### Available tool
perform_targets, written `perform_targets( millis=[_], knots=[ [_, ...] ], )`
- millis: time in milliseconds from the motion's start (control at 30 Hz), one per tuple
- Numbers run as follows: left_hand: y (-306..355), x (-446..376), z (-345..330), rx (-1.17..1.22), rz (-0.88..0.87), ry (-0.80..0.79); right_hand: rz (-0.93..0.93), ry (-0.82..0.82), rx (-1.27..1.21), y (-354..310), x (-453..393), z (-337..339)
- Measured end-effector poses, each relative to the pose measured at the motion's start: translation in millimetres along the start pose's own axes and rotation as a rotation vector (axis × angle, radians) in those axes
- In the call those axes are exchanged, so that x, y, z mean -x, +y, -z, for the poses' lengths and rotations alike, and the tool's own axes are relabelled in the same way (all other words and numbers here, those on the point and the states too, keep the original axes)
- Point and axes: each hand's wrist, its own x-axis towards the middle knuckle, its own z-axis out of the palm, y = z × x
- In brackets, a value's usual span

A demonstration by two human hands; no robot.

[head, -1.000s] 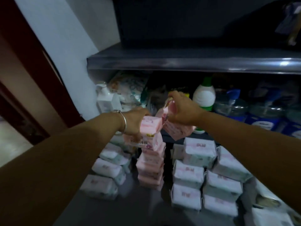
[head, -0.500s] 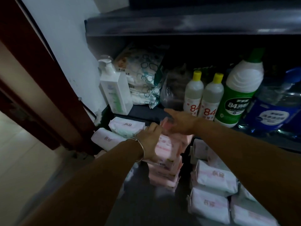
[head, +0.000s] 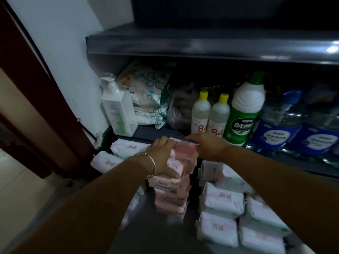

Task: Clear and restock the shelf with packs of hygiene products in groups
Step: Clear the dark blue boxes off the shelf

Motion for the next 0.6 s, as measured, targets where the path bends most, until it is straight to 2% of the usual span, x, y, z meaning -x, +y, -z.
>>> perform_targets(
  millis=[233,367,600],
  knots=[
    [82.8,-6.4,54.5,0.003,-0.169,-0.009,-0.067,0.043,0.082,34.8,92.6,66.4],
    [158.6,-21.0,80.1,0.028,-0.249,0.033,-0.155,0.082,0.101,82.9,153.8,111.0],
    [299.5,-56.8,106.7,0.063,-0.398,0.095,-0.277,0.246,0.148,170.8,251.2,181.0]
  ],
)
